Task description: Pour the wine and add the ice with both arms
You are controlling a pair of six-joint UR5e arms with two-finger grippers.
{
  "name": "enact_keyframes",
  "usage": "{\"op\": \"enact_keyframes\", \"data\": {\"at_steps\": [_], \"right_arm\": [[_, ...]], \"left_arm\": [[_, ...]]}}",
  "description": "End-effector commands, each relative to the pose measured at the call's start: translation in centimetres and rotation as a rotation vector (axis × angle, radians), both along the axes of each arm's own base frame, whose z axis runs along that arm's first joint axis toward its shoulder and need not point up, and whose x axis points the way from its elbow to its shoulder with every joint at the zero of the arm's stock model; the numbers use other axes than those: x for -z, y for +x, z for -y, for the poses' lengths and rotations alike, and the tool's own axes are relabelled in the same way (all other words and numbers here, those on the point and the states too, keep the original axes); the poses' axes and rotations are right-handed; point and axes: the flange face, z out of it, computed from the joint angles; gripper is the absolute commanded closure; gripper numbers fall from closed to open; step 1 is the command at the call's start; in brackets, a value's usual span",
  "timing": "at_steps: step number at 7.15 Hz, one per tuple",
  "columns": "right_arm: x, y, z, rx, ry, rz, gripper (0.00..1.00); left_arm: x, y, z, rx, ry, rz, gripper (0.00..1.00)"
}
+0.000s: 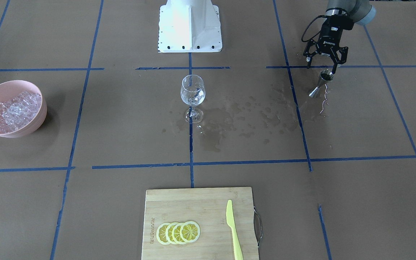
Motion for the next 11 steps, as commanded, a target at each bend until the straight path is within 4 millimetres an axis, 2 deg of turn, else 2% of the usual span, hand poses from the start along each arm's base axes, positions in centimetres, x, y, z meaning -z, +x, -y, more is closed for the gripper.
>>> {"op": "enact_keyframes", "data": {"at_steps": [1, 3, 4, 7, 8, 9, 11], "right_arm": [[-0.1, 0.0, 0.0, 0.000, -0.001, 0.000, 0.00], [-0.1, 0.0, -0.1, 0.000, -0.003, 0.000, 0.00], [-0.1, 0.0, -0.1, 0.000, -0.003, 0.000, 0.00], [0.0, 0.0, -0.1, 0.000, -0.001, 0.000, 0.00], [0.0, 0.0, -0.1, 0.000, -0.001, 0.000, 0.00], [0.0, 0.0, -0.1, 0.000, -0.001, 0.000, 0.00], [-0.2, 0.0, -0.1, 0.000, -0.004, 0.000, 0.00]], "left_arm": [[-0.3, 0.7, 0.8, 0.033, -0.001, -0.008, 0.02], [-1.0, 1.5, 1.7, 0.070, 0.001, -0.001, 0.02], [-1.3, 2.5, 2.0, 0.085, 0.000, -0.002, 0.02], [-1.3, 2.2, 3.7, 0.129, 0.002, 0.003, 0.02], [-0.6, 3.0, 4.3, 0.151, 0.000, -0.016, 0.03], [-0.9, 3.4, 4.4, 0.152, 0.000, -0.012, 0.04], [-1.5, 3.5, 4.4, 0.144, -0.003, -0.002, 0.13]]}}
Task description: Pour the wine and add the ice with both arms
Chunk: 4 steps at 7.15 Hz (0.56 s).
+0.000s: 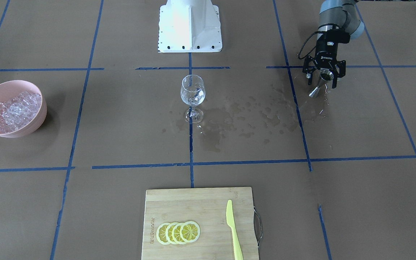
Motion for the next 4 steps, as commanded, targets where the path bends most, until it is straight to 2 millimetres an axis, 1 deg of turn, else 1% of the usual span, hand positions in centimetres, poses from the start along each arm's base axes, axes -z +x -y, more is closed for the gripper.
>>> {"op": "enact_keyframes", "data": {"at_steps": [1, 2, 3, 4], "right_arm": [[-0.09, 0.00, -0.01, 0.000, -0.002, 0.000, 0.00], [-0.09, 0.00, -0.01, 0.000, -0.002, 0.000, 0.00], [-0.09, 0.00, -0.01, 0.000, -0.002, 0.000, 0.00], [-0.09, 0.00, -0.01, 0.000, -0.002, 0.000, 0.00]], "left_arm": [[-0.95, 0.10, 0.05, -0.007, -0.002, 0.019, 0.19], [-0.73, 0.36, 0.02, -0.012, -0.004, 0.008, 0.31], [-0.58, 0.59, -0.01, -0.028, -0.011, 0.000, 0.39], [-0.24, 0.61, -0.01, -0.029, -0.012, -0.008, 0.49]]}}
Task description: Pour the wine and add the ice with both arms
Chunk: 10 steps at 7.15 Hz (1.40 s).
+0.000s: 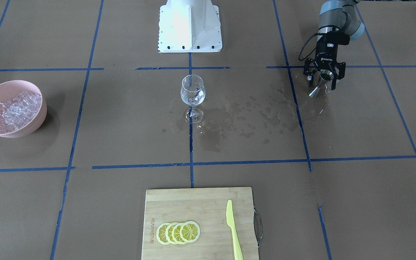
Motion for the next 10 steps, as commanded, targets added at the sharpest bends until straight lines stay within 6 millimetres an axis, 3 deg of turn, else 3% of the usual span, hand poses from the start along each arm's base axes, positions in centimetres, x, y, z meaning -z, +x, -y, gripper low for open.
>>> {"op": "enact_keyframes", "data": {"at_steps": [1, 3, 6, 7, 9, 10], "right_arm": [[0.1, 0.0, 0.0, 0.000, 0.001, 0.000, 0.00], [0.0, 0.0, -0.1, 0.000, 0.000, 0.002, 0.00], [-0.2, 0.0, -0.2, 0.001, -0.004, 0.001, 0.00], [-0.1, 0.0, -0.2, 0.000, -0.003, 0.001, 0.00], [-0.1, 0.0, -0.2, 0.001, -0.006, 0.009, 0.00], [-0.1, 0.0, -0.2, 0.001, -0.004, 0.009, 0.00]], "left_arm": [[0.5, 0.0, 0.0, -0.007, -0.003, -0.011, 0.58], [0.9, -1.1, 0.1, -0.042, 0.017, -0.004, 0.67], [1.1, -1.1, 0.1, -0.047, 0.032, 0.022, 1.00], [1.4, -1.2, 0.1, -0.049, 0.031, 0.005, 1.00], [5.4, -1.0, 0.8, -0.057, 0.099, 0.048, 1.00], [8.8, 1.3, 1.8, -0.060, 0.126, 0.025, 1.00]]}}
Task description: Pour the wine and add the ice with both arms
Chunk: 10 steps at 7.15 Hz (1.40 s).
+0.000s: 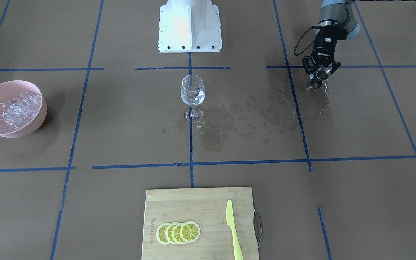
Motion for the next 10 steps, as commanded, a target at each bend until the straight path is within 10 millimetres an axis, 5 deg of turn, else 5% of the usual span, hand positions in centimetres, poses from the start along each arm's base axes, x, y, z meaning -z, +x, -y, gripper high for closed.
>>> {"op": "enact_keyframes", "data": {"at_steps": [1, 3, 5, 6, 9, 10], "right_arm": [[0.1, 0.0, 0.0, 0.000, 0.002, 0.003, 0.00], [0.1, -0.1, 0.0, 0.001, 0.002, 0.009, 0.00], [0.2, -0.1, 0.0, 0.001, 0.002, 0.009, 0.00], [0.1, -0.1, 0.0, 0.002, 0.001, 0.011, 0.00], [0.1, -0.1, 0.0, 0.002, 0.000, 0.010, 0.00], [0.1, -0.1, 0.0, 0.002, 0.000, 0.010, 0.00]], "left_arm": [[6.5, 4.0, 1.9, 0.015, 0.073, -0.002, 1.00], [13.4, 8.3, 3.5, 0.011, 0.104, -0.081, 1.00], [18.0, 11.1, 4.5, 0.020, 0.139, -0.028, 1.00], [22.2, 12.9, 5.4, 0.040, 0.173, 0.012, 1.00], [29.5, 15.1, 6.3, 0.053, 0.212, 0.163, 1.00], [30.5, 14.6, 6.4, 0.055, 0.236, 0.239, 1.00]]}}
